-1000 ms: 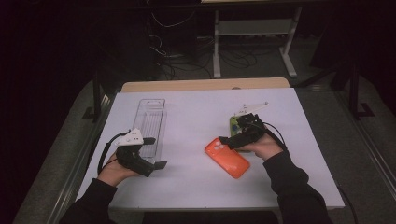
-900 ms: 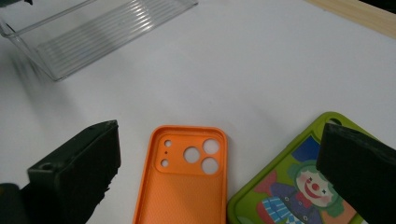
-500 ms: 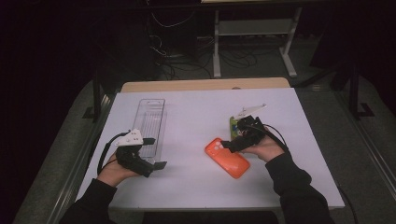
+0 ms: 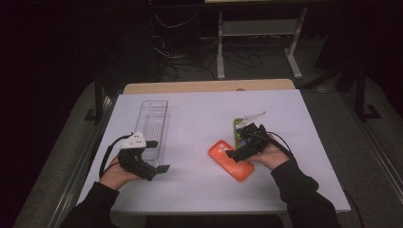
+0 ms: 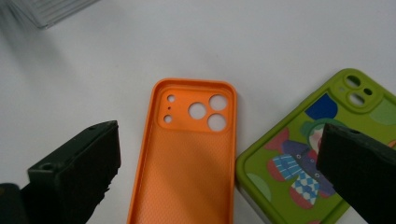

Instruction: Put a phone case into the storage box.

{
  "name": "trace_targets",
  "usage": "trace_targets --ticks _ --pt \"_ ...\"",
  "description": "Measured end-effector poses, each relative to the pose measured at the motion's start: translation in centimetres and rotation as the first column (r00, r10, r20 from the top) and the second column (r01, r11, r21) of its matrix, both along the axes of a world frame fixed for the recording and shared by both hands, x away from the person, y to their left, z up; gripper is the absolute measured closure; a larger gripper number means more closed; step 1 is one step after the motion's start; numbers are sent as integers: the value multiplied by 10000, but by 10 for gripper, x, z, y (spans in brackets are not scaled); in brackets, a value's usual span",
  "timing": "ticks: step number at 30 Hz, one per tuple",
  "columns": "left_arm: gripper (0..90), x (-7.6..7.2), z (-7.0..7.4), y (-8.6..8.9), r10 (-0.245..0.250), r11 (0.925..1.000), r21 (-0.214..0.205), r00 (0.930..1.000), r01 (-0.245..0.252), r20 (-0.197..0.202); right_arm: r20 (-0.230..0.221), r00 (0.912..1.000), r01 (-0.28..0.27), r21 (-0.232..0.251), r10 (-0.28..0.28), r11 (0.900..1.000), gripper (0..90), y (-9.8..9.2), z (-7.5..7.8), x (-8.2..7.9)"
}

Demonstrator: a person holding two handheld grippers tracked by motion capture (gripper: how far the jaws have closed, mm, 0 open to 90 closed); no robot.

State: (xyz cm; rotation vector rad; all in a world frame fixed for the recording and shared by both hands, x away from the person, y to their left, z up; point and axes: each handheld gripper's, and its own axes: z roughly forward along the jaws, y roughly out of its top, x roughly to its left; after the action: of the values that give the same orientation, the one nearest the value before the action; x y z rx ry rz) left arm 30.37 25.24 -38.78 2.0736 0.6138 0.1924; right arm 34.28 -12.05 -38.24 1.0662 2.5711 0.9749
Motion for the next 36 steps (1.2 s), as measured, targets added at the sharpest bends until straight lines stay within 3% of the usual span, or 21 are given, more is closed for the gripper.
trace_targets --ticks 9,18,36 --pt "0 0 0 0 -4 10000 -33 10000 4 25 -115 9997 -213 -277 209 9994 0 4 -8 -7" --pt "0 -1 0 0 28 10000 -63 10000 -28 -10 -288 9996 12 -304 -21 9995 0 -3 -14 -11" --pt "0 1 1 1 -137 9998 177 9999 135 98 -692 9973 -307 -1060 235 9939 0 3 -36 -18"
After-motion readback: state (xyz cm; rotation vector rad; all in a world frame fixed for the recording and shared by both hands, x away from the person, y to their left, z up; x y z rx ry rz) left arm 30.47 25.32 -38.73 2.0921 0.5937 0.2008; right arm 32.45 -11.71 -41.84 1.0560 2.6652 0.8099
